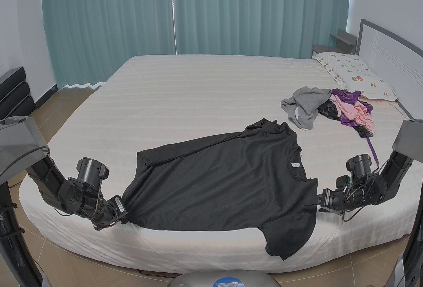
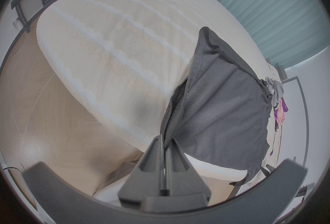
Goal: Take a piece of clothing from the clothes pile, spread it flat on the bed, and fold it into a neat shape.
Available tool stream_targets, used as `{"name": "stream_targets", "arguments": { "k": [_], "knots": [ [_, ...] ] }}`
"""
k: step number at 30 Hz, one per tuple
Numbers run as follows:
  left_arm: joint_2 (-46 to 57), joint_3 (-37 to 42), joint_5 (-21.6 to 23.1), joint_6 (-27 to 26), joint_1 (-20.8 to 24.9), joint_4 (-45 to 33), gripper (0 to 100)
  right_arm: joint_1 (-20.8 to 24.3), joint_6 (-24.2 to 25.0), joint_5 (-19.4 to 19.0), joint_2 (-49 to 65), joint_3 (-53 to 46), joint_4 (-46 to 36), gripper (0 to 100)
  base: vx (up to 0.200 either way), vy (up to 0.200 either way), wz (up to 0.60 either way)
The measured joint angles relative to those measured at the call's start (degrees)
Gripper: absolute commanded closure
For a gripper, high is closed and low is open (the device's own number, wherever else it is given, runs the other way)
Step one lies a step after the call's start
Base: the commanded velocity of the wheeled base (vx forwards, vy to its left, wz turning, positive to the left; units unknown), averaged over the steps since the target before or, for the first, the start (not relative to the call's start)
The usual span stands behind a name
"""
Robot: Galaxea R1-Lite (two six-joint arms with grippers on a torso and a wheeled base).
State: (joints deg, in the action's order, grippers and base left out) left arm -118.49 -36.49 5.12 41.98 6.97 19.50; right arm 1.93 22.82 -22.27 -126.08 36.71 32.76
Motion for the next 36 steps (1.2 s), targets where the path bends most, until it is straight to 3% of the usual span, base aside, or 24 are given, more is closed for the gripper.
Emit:
{"name": "stream_targets", "arguments": {
  "k": [11,25,26,36],
  "knots": [
    [-0.2,0.0,0.0,0.0,-0.1,0.0,100,1.0,0.1,2.5,-1.7,-1.8,2.6,100,0.0,0.0,0.0],
    [-0.5,-0.2,0.0,0.2,-0.1,0.0,100,-3.7,-0.4,1.8,1.9,-6.1,2.4,100,0.0,0.0,0.0],
    [-0.5,-0.2,0.1,0.2,-0.1,0.0,100,-3.7,-0.4,1.7,1.9,-6.1,2.5,0,0.0,0.0,0.0],
    [-0.5,-0.2,0.3,0.2,-0.1,0.0,100,-0.8,0.7,0.4,-0.3,-2.6,4.2,0,0.0,0.0,0.0]
  ]
}}
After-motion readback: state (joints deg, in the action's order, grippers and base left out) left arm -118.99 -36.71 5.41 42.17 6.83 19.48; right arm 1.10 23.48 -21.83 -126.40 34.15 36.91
